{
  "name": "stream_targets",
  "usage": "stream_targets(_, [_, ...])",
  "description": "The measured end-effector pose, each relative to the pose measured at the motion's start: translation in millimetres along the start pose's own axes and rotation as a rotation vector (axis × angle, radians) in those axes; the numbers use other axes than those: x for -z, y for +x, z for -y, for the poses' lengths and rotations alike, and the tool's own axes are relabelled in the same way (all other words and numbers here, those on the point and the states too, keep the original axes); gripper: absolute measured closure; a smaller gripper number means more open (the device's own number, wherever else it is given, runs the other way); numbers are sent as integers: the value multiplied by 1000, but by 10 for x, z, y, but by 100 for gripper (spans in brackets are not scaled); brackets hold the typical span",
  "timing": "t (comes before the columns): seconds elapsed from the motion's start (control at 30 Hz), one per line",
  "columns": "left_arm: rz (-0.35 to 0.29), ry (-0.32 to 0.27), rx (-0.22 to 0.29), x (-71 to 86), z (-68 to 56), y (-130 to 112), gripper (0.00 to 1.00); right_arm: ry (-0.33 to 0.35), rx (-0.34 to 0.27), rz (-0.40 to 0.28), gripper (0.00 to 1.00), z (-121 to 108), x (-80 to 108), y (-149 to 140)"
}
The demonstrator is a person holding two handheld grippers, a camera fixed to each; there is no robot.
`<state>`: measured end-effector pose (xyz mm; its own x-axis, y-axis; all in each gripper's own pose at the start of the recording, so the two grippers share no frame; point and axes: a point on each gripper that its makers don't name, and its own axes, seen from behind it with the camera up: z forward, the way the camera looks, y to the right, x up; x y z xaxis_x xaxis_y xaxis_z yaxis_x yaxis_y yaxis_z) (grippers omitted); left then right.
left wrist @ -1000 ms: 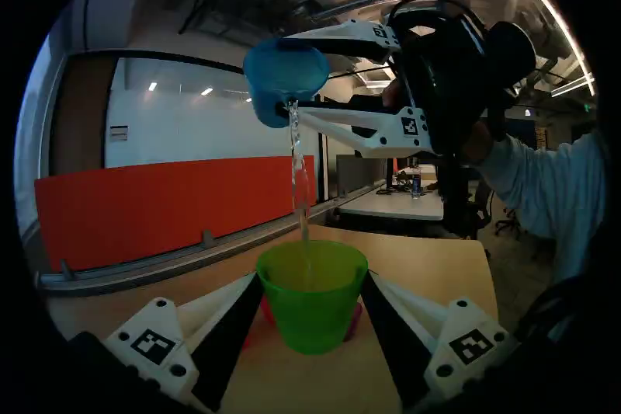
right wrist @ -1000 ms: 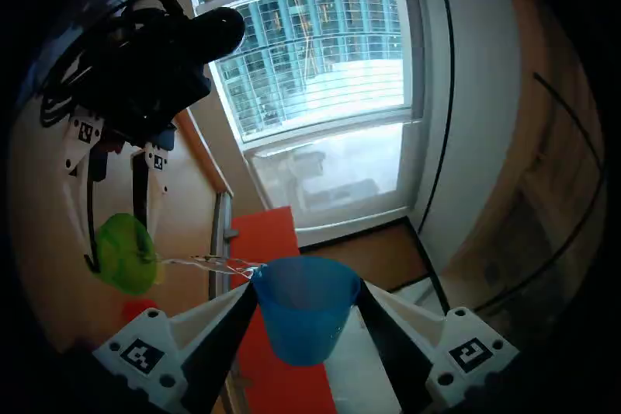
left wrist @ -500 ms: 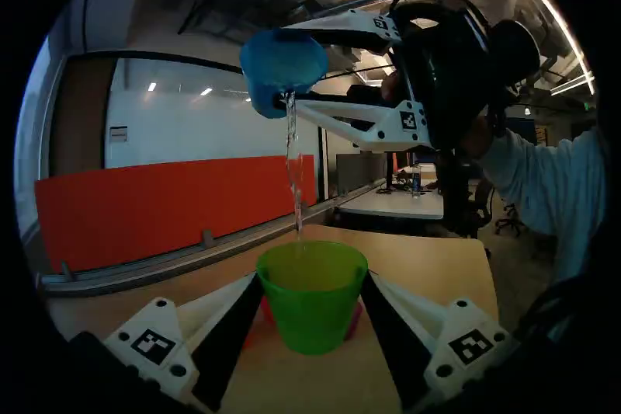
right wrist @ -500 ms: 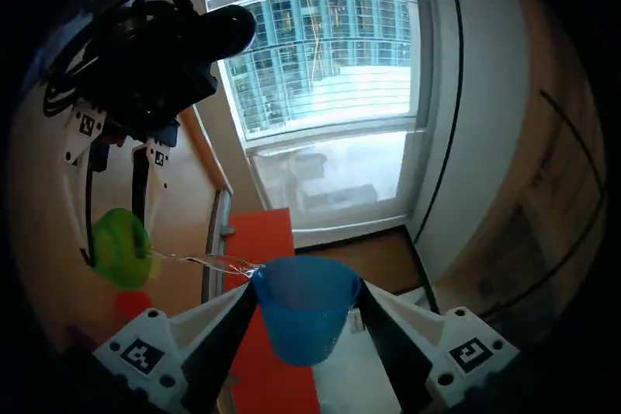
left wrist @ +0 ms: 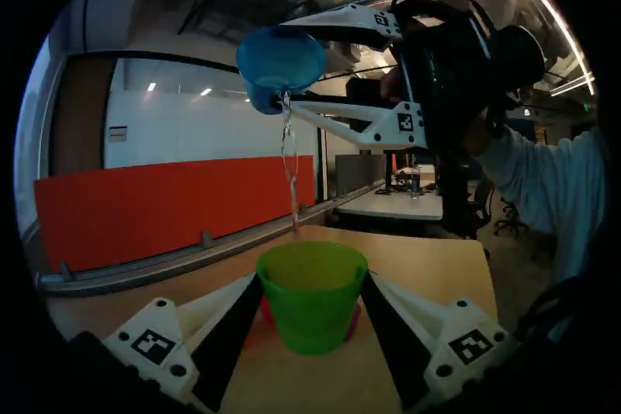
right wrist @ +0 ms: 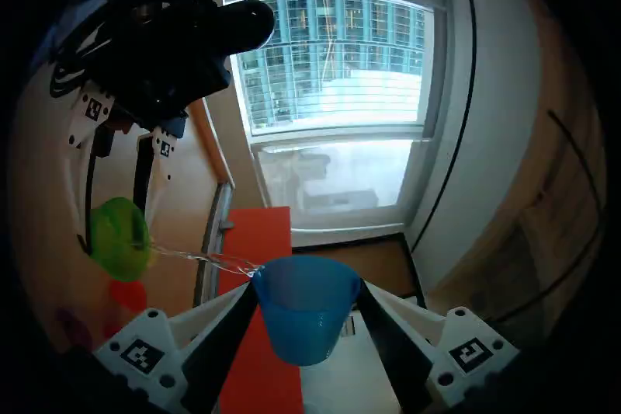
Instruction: Pour water
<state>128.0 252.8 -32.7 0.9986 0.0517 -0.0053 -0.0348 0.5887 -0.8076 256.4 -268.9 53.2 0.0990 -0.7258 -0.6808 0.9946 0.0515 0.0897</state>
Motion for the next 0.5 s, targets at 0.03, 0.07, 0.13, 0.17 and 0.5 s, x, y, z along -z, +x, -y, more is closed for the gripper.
stream_targets(0.03, [0,0,1,0,-1,-1,14,0,5,0,8,0,1,2])
stream_targets(0.07, [0,-1,1,-1,-2,-2,14,1,10,-1,8,0,1,4])
stream_targets(0.13, [1,-1,0,0,-5,-1,14,2,23,-1,8,-3,5,8])
stream_targets(0.17, [1,-1,0,0,-7,0,14,2,29,-1,8,-4,8,10])
stream_targets(0.5, [1,2,1,1,-3,25,14,10,79,5,8,-14,16,29])
